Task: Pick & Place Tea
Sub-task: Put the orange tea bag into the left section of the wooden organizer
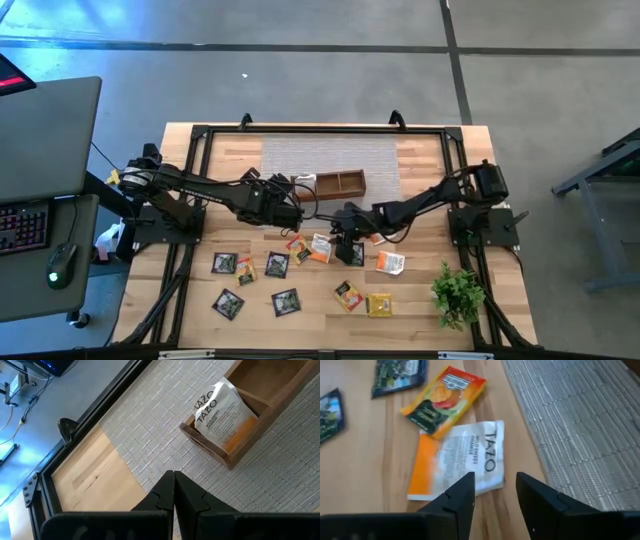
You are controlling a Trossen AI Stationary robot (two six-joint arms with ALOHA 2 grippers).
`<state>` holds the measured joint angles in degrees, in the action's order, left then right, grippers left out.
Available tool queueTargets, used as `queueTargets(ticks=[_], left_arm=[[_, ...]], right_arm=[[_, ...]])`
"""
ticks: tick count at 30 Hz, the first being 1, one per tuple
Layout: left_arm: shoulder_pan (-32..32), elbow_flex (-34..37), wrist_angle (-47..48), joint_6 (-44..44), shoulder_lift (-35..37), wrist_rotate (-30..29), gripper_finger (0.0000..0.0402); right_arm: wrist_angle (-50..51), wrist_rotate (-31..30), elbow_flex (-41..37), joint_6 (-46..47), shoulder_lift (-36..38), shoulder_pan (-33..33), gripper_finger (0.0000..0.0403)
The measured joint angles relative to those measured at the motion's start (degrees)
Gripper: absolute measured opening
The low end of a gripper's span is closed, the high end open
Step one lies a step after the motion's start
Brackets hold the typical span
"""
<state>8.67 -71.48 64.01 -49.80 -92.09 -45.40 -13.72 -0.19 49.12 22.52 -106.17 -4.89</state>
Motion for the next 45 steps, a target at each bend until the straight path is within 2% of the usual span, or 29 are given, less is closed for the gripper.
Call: queueTargets(ticks=[13, 25, 29, 34, 39, 41, 45], left_arm=[[0.00, 0.00, 0.02, 0.42, 0.00, -0.11, 0.0000], [0.00, 0.00, 0.21, 0.44, 0.00, -0.14, 0.0000], [0.00, 0.00, 0.36, 0.44, 0.00, -0.18, 0.0000], [0.00, 0.00, 0.48, 0.44, 0.00, -0.21, 0.0000], [0.00, 0.00, 0.48, 0.44, 0.00, -0.23, 0.0000], [0.00, 0.00, 0.48, 0.44, 0.00, -0.23, 0.0000], [0.00, 0.00, 0.50, 0.44, 0.00, -0.27, 0.0000]], right_arm=[[-0.15, -1.36, 0.00, 0.29, -0.12, 0.00, 0.0134], [-2.84, -3.48, 0.13, -0.96, -4.26, -0.54, 0.0132], [-2.49, -3.22, 0.13, -1.30, -4.17, -0.72, 0.0101], [-1.95, -3.52, 0.11, -2.10, -4.17, -0.66, 0.0014], [-1.56, -3.51, -0.12, -3.48, -2.25, -0.77, 0.0020], [-1.09, -3.89, -0.28, -5.04, -0.33, -0.87, 0.0009], [-1.65, -6.67, -0.09, -8.00, 3.62, -0.81, 0.0006]])
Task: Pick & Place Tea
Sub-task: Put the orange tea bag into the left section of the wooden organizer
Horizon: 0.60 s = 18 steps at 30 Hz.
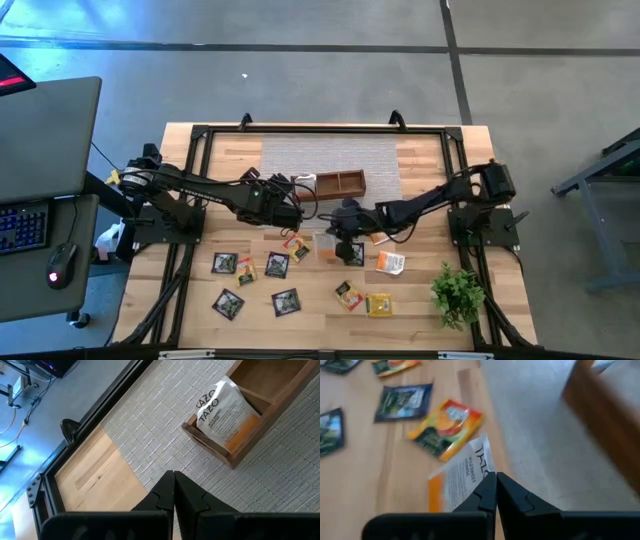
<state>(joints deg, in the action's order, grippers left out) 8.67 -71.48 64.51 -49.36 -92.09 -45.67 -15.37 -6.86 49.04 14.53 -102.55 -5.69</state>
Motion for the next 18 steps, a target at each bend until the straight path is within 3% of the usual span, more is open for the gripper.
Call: queueTargets(ticks=[9, 12, 18], left_arm=[[0.00, 0.00, -0.07, 0.00, 0.00, -0.34, 0.0000], [0.00, 0.00, -0.07, 0.00, 0.00, -0.39, 0.0000], [0.00, 0.00, -0.07, 0.00, 0.00, -0.55, 0.0000]], right_arm=[[-8.06, -13.24, 0.00, -13.97, 1.95, 4.26, 0.0002], [-15.12, -13.03, 0.00, -18.45, 1.92, 7.25, 0.0001], [-25.73, -6.41, 0.02, -25.85, 1.95, 12.56, 0.0001]])
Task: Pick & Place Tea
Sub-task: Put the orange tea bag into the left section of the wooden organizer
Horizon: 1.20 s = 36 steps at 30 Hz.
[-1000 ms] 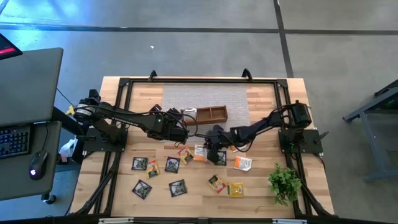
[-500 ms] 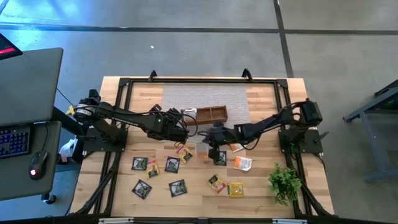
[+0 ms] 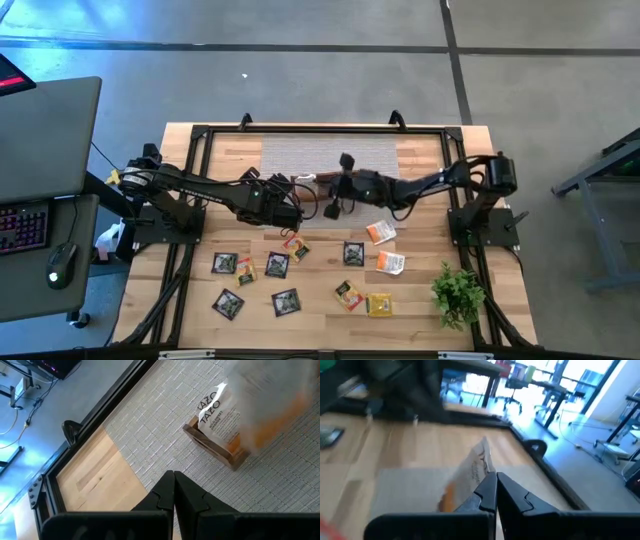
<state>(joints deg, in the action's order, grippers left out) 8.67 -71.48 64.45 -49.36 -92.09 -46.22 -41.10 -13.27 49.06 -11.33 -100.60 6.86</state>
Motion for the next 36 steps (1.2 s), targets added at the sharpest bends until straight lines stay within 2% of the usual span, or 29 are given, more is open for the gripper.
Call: queueTargets(ticks=[4, 8, 15, 20, 24, 31, 36], left_arm=[[0.00, 0.00, 0.01, 0.00, 0.00, 0.02, 0.0000], [0.00, 0.00, -0.02, 0.00, 0.00, -0.10, 0.0000], [-0.02, 0.00, -0.90, 0.02, 0.00, -1.30, 0.0000], [-0.02, 0.00, -1.55, 0.02, 0.00, -1.30, 0.0000], [-0.02, 0.00, -1.33, 0.02, 0.00, -1.29, 0.0000], [0.00, -0.02, -1.06, 0.04, 0.00, -1.31, 0.0000], [0.00, -0.02, -1.31, 0.10, 0.00, -1.29, 0.0000]], right_arm=[[2.13, 2.98, 0.04, -0.63, 0.00, 2.52, 0.0001], [1.51, 3.40, 0.04, -1.60, -0.81, 2.94, 0.0000], [-0.75, 7.17, 2.03, -3.05, -5.90, 3.19, 0.0000], [2.22, 4.29, 6.68, -5.17, -9.92, 3.36, 0.0000], [5.67, 2.21, 9.00, -7.98, -10.27, 3.35, 0.0000], [6.26, 0.87, 9.77, -9.28, -9.68, 3.35, 0.0000], [10.14, -3.64, 9.77, -9.78, -9.68, 3.25, 0.0000]])
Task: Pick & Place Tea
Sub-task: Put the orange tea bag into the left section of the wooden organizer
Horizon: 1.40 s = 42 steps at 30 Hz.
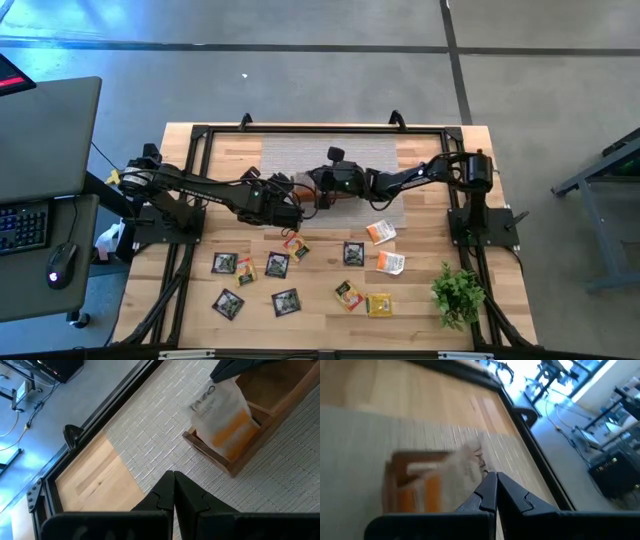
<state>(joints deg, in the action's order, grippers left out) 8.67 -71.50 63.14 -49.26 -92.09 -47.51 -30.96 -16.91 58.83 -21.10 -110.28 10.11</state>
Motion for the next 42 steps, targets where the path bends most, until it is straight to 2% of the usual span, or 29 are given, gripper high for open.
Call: queueTargets(ticks=[7, 12, 15, 20, 26, 29, 33, 38, 42], left_arm=[[0.00, 0.00, -0.33, 0.82, 0.00, 0.00, 0.0000], [0.00, 0.00, -0.38, 0.81, 0.00, 0.00, 0.0000], [0.00, 0.00, -0.47, 0.81, 0.00, 0.01, 0.0000], [-0.02, 0.00, -0.51, 0.79, 0.00, 0.03, 0.0000], [0.00, 0.00, -0.54, 0.83, 0.00, 0.10, 0.0000], [0.00, 0.00, -0.53, 0.99, 0.00, 0.23, 0.0000], [0.00, 0.00, -0.55, 0.99, 0.00, 0.50, 0.0000], [0.00, 0.00, -0.80, 0.99, 0.00, 1.10, 0.0000], [0.00, 0.00, -1.96, 0.99, 0.00, 1.70, 0.0000]], right_arm=[[0.00, -0.34, -0.02, -0.09, 0.00, 0.00, 0.0000], [1.73, 7.13, -0.04, 0.23, 0.02, 0.15, 0.0001], [2.39, 7.91, -0.04, 0.35, 0.02, 0.11, 0.0014], [2.05, 5.38, -0.04, 0.07, 0.02, 0.13, 0.0059], [3.06, -2.91, -0.11, -1.16, 3.26, -1.58, 0.0115], [11.04, -4.25, -0.08, -4.14, 9.59, -4.47, 0.0132], [29.64, -4.24, -0.07, -4.86, 19.95, -9.48, 0.0139], [51.74, -1.98, -0.04, 8.99, 31.28, -14.21, 0.0140], [66.14, -1.07, -0.02, 21.81, 35.99, -16.63, 0.0140]])
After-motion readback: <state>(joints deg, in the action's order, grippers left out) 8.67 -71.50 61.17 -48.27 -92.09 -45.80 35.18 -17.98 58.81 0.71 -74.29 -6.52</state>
